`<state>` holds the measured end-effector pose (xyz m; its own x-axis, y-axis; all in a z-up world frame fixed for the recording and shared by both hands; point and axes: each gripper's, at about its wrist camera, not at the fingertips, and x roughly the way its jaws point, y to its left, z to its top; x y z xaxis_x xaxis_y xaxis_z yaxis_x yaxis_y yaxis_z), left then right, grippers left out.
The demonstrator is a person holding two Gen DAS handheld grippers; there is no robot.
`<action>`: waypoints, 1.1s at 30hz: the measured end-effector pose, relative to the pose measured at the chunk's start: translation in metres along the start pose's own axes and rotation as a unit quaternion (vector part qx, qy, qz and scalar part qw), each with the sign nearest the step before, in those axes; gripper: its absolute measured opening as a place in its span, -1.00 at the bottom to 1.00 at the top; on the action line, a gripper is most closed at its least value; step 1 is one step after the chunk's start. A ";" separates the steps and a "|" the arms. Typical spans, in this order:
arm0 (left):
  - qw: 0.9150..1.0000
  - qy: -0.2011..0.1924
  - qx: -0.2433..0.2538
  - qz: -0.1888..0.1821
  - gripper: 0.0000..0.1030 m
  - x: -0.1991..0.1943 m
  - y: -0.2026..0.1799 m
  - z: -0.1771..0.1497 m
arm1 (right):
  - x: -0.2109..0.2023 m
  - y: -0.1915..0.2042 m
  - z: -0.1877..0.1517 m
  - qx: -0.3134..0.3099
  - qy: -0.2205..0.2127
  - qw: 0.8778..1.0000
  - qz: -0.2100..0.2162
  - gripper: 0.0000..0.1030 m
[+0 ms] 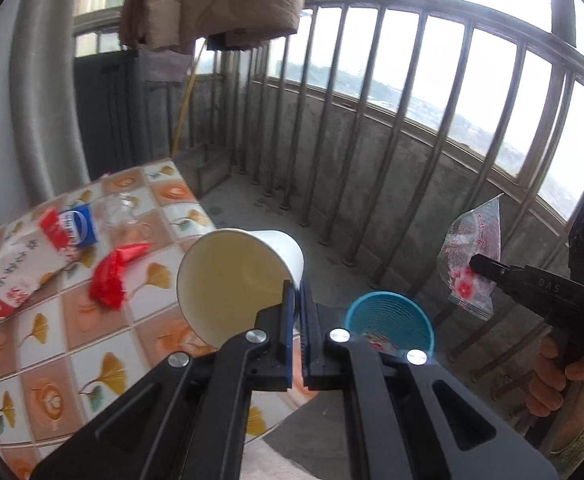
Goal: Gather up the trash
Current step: 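Carry the paper cup and plastic bag toward the blue wastebasket with both grippers, then open both grippers over the blue wastebasket to drop the cup and bag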
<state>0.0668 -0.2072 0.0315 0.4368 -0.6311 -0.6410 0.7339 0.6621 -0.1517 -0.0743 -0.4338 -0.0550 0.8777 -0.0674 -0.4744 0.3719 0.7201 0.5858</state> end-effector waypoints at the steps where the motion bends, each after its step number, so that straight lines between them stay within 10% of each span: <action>1: 1.000 0.013 0.002 -0.018 -0.96 0.012 -0.008 0.003 | -0.002 -0.014 0.001 0.017 -0.003 1.000 -0.012 -0.74; 13: 0.970 0.185 0.039 -0.154 -0.95 0.191 -0.121 0.012 | 0.060 -0.141 -0.011 0.168 0.067 0.980 -0.082 -0.65; 16: 0.956 0.222 0.062 -0.182 -0.83 0.238 -0.146 0.007 | 0.080 -0.172 -0.006 0.185 0.080 0.976 -0.081 -0.39; 18: 0.951 0.252 0.084 -0.159 -0.32 0.267 -0.158 -0.004 | 0.099 -0.197 -0.008 0.201 0.095 0.969 -0.104 0.21; 23: 0.951 0.265 0.054 -0.148 0.00 0.280 -0.149 -0.015 | 0.112 -0.233 -0.030 0.253 0.127 0.949 -0.137 0.23; 33: 0.977 0.173 0.033 -0.121 0.25 0.192 -0.096 0.003 | 0.082 -0.220 -0.040 0.247 0.111 0.956 -0.109 0.30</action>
<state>0.0816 -0.3930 -0.0750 0.0530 -0.5835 -0.8104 0.8310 0.4758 -0.2882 -0.0964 -0.5701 -0.2494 0.6975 0.0097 -0.7165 0.6845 0.2870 0.6702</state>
